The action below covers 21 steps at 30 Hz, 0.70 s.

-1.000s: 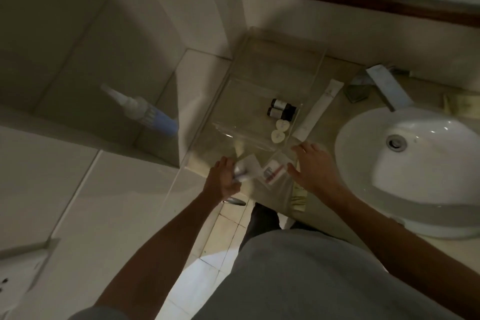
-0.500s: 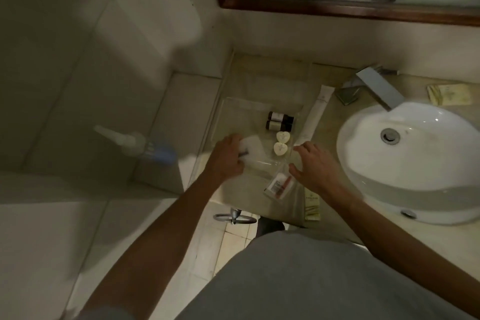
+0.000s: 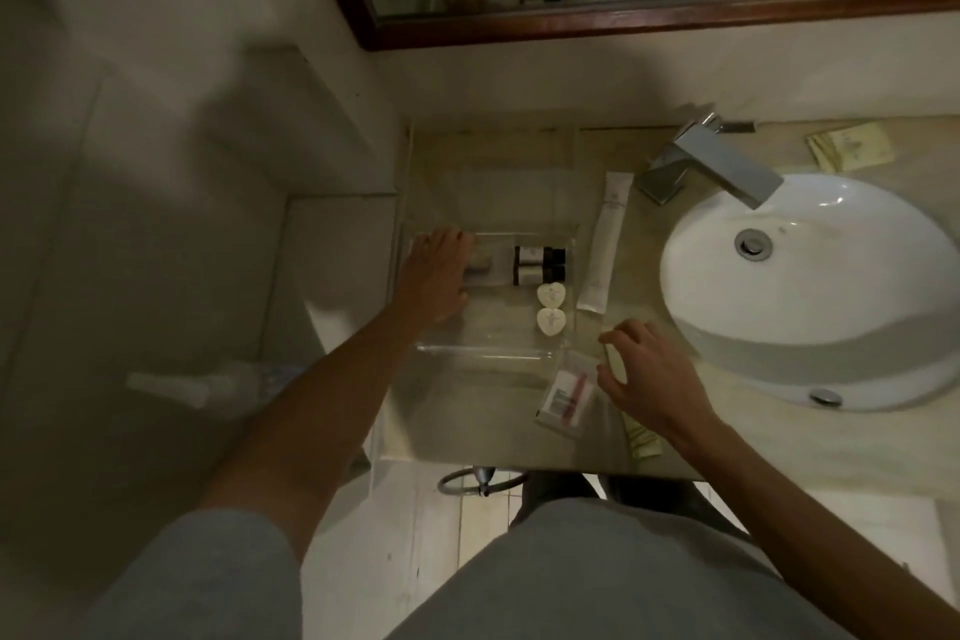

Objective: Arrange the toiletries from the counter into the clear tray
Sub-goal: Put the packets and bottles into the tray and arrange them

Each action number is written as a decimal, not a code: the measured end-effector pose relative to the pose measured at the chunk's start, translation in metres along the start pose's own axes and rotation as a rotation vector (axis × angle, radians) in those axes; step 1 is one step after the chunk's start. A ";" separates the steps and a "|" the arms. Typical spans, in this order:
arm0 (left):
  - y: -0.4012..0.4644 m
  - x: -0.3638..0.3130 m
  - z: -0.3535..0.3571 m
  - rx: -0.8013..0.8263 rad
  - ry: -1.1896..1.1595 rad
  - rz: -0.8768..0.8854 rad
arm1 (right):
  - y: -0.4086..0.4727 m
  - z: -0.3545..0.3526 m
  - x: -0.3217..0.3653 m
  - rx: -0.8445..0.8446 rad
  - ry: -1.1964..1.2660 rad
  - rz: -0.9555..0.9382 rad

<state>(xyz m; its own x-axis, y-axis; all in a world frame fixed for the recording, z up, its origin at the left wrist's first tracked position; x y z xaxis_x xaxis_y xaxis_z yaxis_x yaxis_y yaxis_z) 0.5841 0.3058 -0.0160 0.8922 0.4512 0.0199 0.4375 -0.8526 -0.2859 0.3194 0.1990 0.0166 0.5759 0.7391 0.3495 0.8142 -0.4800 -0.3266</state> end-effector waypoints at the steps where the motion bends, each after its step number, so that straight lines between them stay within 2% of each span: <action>1: -0.005 -0.001 0.001 -0.024 0.012 0.022 | -0.001 0.003 0.000 0.012 0.007 0.000; 4: -0.015 0.000 0.004 -0.099 0.073 0.089 | -0.002 0.009 0.001 0.036 0.020 -0.006; 10: -0.022 0.007 0.011 -0.105 -0.046 -0.024 | -0.001 0.009 0.002 0.030 0.055 0.010; 12: -0.029 -0.003 0.004 -0.154 -0.112 -0.066 | -0.001 0.004 0.001 0.012 0.059 0.010; 14: -0.044 -0.029 -0.008 -0.276 -0.218 -0.052 | -0.001 -0.005 -0.002 -0.026 0.064 0.008; 16: -0.063 -0.075 -0.010 -0.332 -0.294 0.059 | -0.001 -0.013 -0.007 -0.061 0.069 0.012; 18: -0.083 -0.129 0.001 -0.316 -0.309 0.178 | -0.001 -0.018 -0.014 -0.078 0.066 0.015; 21: -0.099 -0.179 0.034 -0.205 -0.319 0.121 | -0.001 -0.021 -0.021 -0.078 0.054 0.003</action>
<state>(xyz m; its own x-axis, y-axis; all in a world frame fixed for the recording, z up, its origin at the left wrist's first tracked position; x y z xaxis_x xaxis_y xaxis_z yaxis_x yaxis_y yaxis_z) 0.3777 0.3184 -0.0234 0.8732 0.3760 -0.3099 0.3734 -0.9250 -0.0702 0.3078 0.1746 0.0282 0.5796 0.7122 0.3960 0.8146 -0.5192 -0.2586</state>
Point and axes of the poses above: each hand's wrist, its own y-axis towards the middle knuckle, its own z-axis out of the palm, x = y × z, the point moved 8 cm from there along y, towards the middle knuckle, and after that the axes turned 3 degrees about z, right-handed, at the moved point
